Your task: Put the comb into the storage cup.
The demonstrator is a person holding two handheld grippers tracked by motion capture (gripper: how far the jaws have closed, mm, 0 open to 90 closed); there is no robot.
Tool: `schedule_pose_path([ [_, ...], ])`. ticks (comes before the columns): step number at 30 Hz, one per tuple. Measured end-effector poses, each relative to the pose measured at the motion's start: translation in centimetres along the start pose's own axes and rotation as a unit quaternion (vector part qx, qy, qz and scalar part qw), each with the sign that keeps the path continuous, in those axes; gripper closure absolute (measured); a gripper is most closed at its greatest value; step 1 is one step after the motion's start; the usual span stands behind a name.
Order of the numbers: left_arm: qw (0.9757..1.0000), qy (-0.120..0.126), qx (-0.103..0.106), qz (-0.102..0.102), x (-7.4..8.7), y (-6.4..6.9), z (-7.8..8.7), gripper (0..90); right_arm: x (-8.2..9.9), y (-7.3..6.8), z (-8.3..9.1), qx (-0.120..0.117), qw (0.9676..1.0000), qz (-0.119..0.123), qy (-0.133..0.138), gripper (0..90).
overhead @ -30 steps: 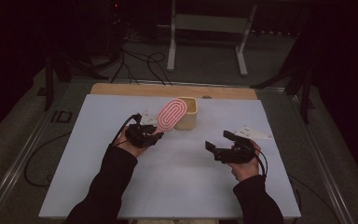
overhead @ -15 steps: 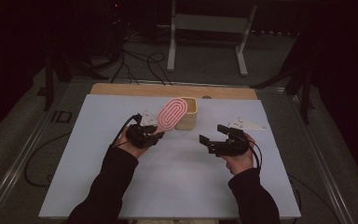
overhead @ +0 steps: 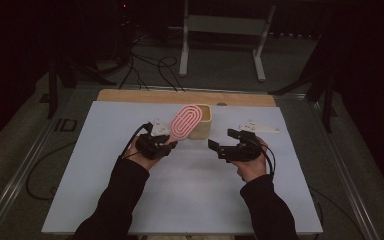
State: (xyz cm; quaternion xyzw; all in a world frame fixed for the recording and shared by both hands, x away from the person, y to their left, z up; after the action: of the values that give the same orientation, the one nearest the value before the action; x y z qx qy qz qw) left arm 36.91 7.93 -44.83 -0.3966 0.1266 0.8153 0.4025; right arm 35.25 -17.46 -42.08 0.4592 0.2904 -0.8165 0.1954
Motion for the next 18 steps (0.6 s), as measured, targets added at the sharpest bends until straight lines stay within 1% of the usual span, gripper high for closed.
schedule_pose_path([
  [10, 1.0000, 0.008, 0.001, 0.000, -0.2, 0.3, 0.0, 70.0, -0.7, -0.7, -1.1, -0.014, 0.9999, -0.004, 0.001, 8.8],
  [18, 0.9999, 0.012, 0.000, -0.001, -0.2, 0.5, 0.0, 70.0, -1.0, -1.0, -1.9, -0.024, 0.9997, -0.009, -0.006, 8.7],
])
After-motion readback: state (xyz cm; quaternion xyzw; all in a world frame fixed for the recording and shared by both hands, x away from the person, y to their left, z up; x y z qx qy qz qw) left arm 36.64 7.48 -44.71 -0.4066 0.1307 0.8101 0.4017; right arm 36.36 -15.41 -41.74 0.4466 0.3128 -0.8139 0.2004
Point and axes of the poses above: each handheld gripper's, and its own axes: z roughly backward along the jaws, x roughly out of its underside, y roughly to its right, the point moved 3 cm from there along -z, roughly forward along the jaws, and after that the axes turned 4 degrees about -z, right-handed, at the moved point
